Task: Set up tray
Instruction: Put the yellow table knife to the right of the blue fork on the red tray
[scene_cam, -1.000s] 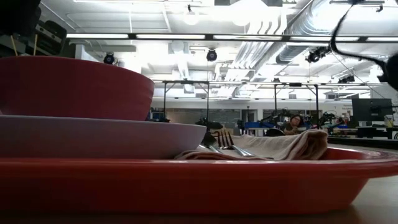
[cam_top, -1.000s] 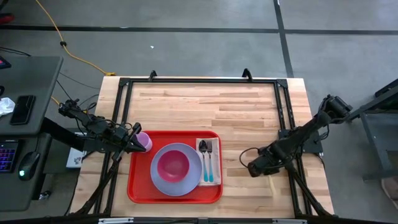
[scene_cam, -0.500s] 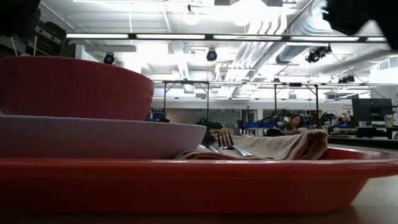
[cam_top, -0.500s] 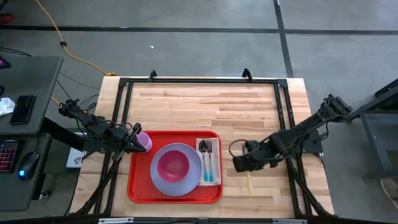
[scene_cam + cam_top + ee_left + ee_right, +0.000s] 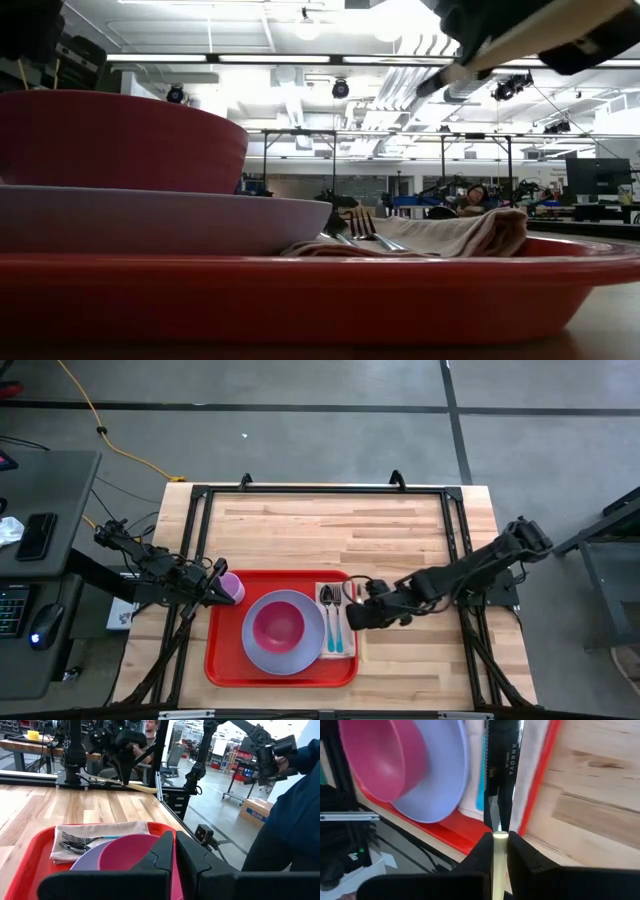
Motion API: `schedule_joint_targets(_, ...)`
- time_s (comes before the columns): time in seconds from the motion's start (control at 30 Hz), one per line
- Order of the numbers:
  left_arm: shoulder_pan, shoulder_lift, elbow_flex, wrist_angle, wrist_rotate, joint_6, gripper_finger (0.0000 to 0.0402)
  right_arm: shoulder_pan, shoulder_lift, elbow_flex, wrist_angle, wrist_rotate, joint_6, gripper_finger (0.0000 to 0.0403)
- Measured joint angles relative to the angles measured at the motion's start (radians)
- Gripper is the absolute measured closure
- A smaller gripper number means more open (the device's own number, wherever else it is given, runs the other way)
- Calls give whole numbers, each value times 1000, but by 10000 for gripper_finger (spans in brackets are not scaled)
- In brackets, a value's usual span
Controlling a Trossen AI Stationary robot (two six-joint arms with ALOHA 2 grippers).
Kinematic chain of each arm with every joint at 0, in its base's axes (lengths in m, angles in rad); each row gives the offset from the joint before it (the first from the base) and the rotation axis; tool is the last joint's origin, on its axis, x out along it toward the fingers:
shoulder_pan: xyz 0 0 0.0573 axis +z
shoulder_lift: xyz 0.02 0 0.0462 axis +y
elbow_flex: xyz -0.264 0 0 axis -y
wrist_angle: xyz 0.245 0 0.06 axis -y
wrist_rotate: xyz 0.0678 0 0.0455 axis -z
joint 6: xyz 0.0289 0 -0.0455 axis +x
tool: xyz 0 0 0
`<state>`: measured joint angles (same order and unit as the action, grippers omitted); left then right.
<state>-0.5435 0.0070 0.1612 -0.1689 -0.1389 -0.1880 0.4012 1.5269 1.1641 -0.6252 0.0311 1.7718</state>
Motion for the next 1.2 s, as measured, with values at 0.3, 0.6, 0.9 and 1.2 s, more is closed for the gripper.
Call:
schedule_joint_targets(0.3,0,0,0,-8,12,0,353,-14,18,0,63,37,0,387)
schedule_joint_targets(0.6,0,0,0,-14,33,0,353,-65,36,0,83,90,-45,387)
schedule_joint_targets(0.9,0,0,0,-13,33,9,353,-114,143,0,124,65,-89,387)
schedule_joint_targets(1.2,0,0,0,-12,34,26,353,-134,199,0,127,11,-83,386)
